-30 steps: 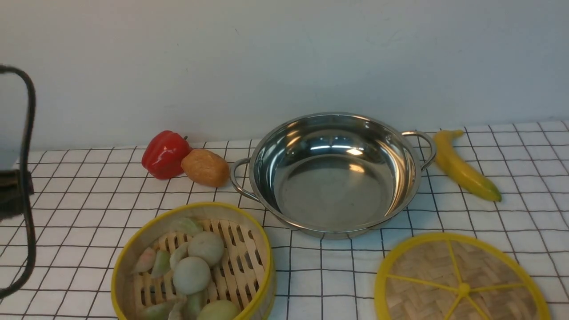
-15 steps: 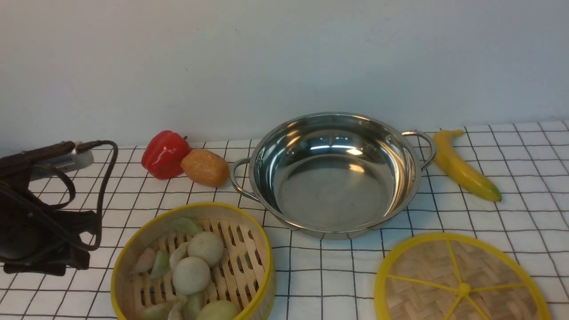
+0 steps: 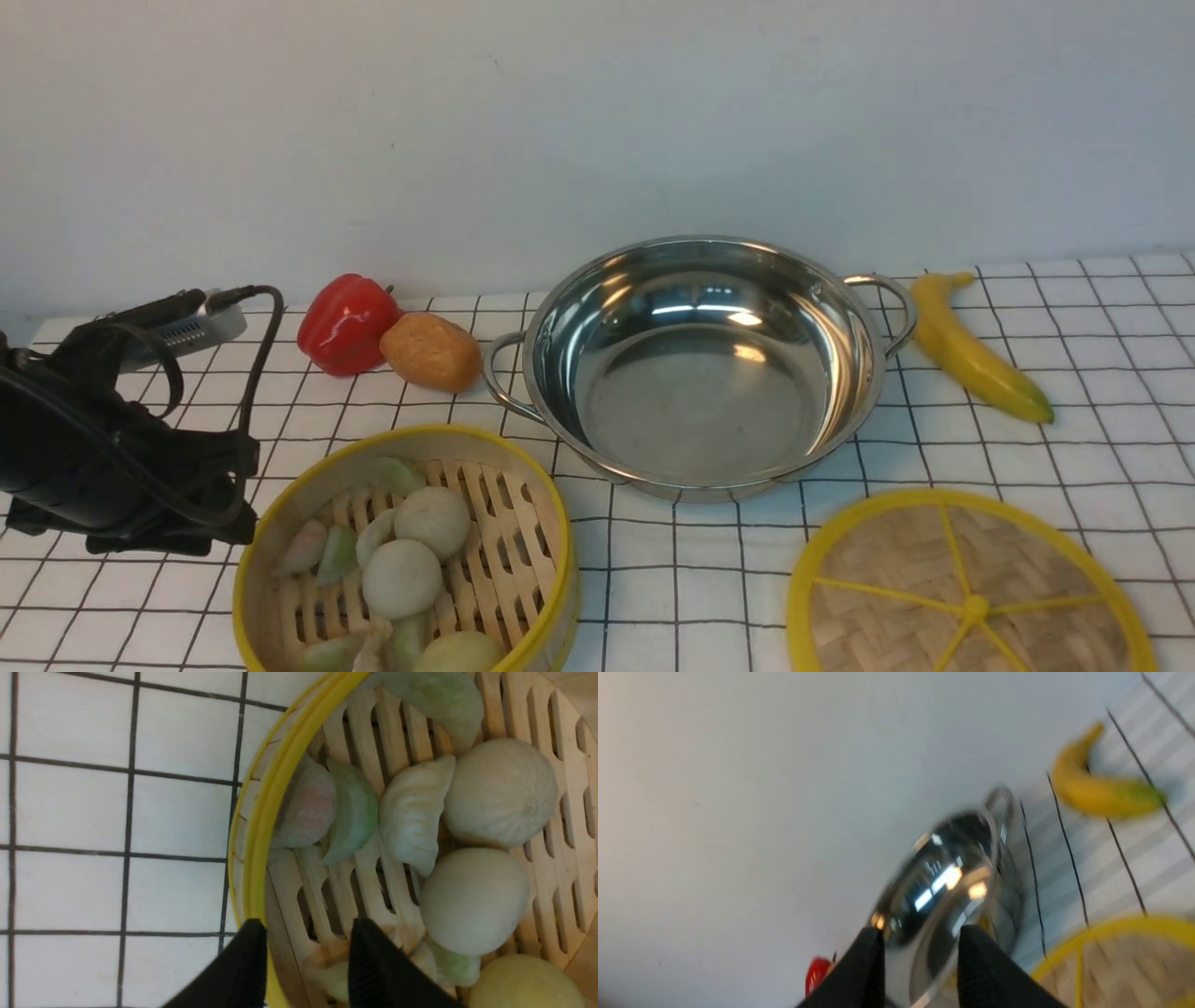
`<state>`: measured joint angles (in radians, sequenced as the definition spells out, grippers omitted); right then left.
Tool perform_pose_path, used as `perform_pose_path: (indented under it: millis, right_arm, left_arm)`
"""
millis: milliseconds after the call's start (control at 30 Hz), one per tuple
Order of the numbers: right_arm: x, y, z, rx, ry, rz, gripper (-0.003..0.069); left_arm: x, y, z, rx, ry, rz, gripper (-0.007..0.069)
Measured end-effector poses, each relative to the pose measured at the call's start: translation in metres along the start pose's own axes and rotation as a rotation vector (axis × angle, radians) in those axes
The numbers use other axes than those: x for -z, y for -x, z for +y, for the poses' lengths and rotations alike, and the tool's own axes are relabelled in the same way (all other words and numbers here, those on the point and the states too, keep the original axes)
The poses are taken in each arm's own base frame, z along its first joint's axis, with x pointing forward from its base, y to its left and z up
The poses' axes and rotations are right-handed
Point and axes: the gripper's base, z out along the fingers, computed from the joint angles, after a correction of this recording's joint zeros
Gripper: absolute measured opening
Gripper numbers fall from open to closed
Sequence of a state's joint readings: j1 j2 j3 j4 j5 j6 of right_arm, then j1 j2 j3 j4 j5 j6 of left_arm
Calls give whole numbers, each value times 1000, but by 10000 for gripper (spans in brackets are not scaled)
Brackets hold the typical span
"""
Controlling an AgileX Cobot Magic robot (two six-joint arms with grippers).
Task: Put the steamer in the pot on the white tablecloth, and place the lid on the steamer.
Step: 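Grasp the rim of the steamer basket holding the buns with the left gripper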
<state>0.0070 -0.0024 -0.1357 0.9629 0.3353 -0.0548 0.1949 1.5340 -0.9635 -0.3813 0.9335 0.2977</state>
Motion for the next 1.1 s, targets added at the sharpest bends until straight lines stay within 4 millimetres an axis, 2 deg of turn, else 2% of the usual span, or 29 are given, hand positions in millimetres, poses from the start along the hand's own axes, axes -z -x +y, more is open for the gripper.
perform_pose_path:
  millis: [67, 100, 200, 300, 400, 500, 567, 633, 833, 1100]
  right_arm:
    - [3, 12, 13, 75, 36, -52, 243]
    - [10, 29, 35, 205, 87, -112, 243]
    - [13, 48, 69, 396, 146, -86, 243]
    - [-1, 54, 94, 468, 181, 114, 243]
    - [-18, 57, 109, 468, 179, 352, 243]
    - [-41, 61, 113, 415, 76, 608, 243]
    - [-48, 63, 112, 409, 30, 675, 243]
    - [-64, 69, 102, 422, -129, 798, 243]
    - [-77, 82, 80, 536, -389, 831, 243]
    - [-76, 84, 78, 550, -418, 827, 243]
  left_arm:
    - [0, 0, 0, -1, 0, 0, 243]
    - [0, 0, 0, 0, 0, -1, 243]
    - [0, 2, 1, 0, 6, -20, 243]
    - [0, 3, 1, 0, 9, -30, 243]
    - [0, 3, 1, 0, 10, -32, 243]
    - [-2, 3, 2, 2, 9, -27, 243]
    - [-4, 4, 2, 4, 9, -20, 243]
    - [-13, 5, 5, 14, 7, 12, 243]
    - [-42, 6, 14, 42, 1, 108, 243]
    - [-57, 8, 20, 50, 8, 131, 243]
